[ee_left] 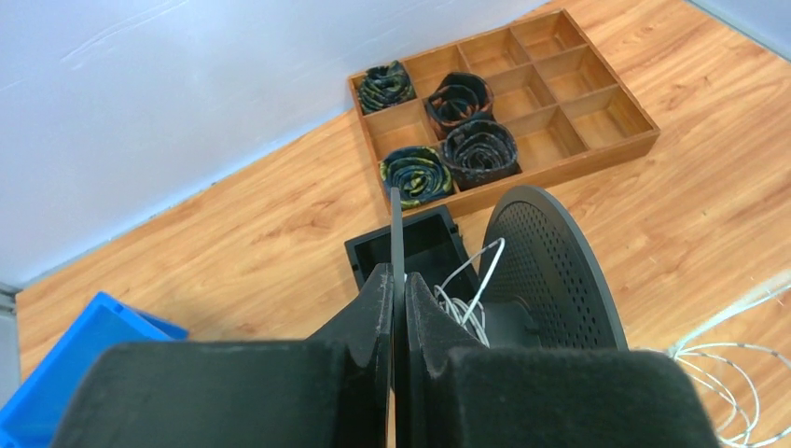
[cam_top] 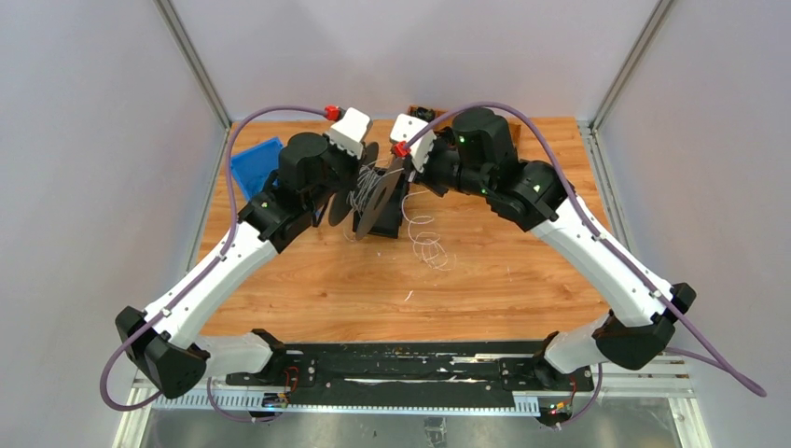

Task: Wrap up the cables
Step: Wrap the cable around the cable reel.

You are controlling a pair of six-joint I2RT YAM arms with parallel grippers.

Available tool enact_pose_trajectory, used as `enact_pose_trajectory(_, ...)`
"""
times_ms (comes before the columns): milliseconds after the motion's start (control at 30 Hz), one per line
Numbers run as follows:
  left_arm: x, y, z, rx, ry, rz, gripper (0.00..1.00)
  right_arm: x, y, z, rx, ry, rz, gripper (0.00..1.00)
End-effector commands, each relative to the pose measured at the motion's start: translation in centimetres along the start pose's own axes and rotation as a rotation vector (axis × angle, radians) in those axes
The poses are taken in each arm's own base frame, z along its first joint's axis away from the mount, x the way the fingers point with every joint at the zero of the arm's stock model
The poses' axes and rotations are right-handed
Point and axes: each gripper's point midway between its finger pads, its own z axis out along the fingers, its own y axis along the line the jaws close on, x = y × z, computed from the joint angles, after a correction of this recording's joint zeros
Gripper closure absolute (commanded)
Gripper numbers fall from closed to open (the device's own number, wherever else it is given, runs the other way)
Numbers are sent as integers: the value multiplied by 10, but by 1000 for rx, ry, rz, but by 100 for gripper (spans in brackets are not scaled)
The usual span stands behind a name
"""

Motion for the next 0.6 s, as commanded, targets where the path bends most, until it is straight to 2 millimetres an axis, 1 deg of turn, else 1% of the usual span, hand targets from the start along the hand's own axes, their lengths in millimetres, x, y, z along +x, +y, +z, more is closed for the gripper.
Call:
enact_pose_trajectory(0,-13,-3,-10,40,-58,45,100,11,-35,-23,134,32,-19,99)
enact_pose_trajectory(100,-10,-10,-10,80,-55,50,100,16,-45,-24,163,37,-20,99)
enact_pose_trajectory(200,-10,-23,-12,157,-64,51,100,23,-55,-23,188,52,-14,99)
enact_pose_trajectory(267,-12,-31,-14,199,-73,43,100,32,-62,-22,203,68,-6,99)
enact_pose_trajectory(367,-16,-38,-16,236,-80,20,100,48,-70,-21,216,93,12,99)
enact_pose_trajectory(433,-19,-40,-17,250,-83,2,100,66,-72,-21,217,114,43,99)
enact_pose_trajectory(567,-28,-46,-20,284,-87,-46,100,93,-74,-21,226,136,79,100)
